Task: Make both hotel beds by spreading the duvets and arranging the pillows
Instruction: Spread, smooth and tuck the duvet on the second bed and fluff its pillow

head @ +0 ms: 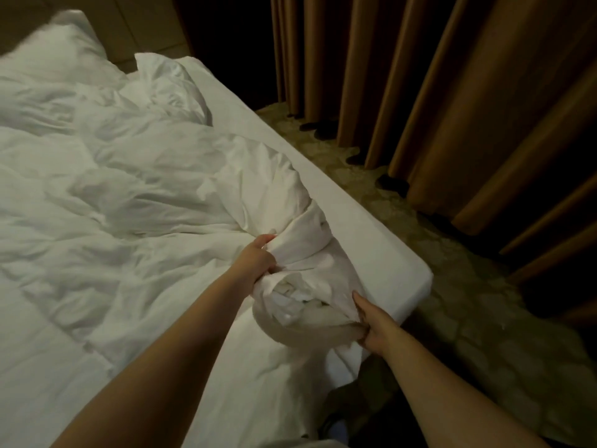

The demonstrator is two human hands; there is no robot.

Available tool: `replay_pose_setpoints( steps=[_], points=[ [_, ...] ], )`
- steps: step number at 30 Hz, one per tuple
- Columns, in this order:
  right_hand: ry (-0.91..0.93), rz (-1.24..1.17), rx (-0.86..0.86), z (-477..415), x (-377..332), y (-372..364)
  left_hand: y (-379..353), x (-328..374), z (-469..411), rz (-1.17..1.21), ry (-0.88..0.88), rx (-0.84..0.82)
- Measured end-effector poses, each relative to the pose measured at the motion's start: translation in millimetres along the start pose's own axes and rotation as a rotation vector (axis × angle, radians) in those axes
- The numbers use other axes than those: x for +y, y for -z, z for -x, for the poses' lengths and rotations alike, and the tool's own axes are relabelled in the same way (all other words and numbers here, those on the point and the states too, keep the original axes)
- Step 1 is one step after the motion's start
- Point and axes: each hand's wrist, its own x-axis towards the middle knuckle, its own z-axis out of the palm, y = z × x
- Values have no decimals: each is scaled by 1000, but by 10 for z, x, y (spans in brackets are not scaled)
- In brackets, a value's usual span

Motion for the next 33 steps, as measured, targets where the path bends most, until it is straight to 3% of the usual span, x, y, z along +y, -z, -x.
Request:
replay_pose_setpoints(
  steps=[3, 6, 9, 13, 16, 19, 22, 26, 29, 33],
  points=[
    [92, 99, 87, 49, -123, -113, 127, -143, -21, -149, 5, 127],
    [343, 449, 201, 157, -371, -209, 224, -260, -52, -528, 1, 196],
    [554, 595, 226, 403, -691, -374, 183, -250, 17, -707, -6, 319],
    [627, 550, 147, 673, -1046, -606, 35, -36, 220, -875, -355, 542],
    [612, 587, 89, 862, -1162, -805, -179, 186, 362, -973, -584, 376],
    [603, 556, -6, 1000, -1121, -996, -254, 285, 309, -1054, -498, 269],
    [580, 430, -101, 1008, -975, -1032, -72, 260, 188, -756, -438, 224],
    [441, 328, -30, 794, -753, -811, 216, 108, 192, -202, -369, 203],
    [209, 285, -77, 688, -549, -795, 410, 145, 260, 25, -340, 75],
    [194, 355, -106, 625, -510, -936, 566, 226, 246, 186, -286, 5]
  ],
)
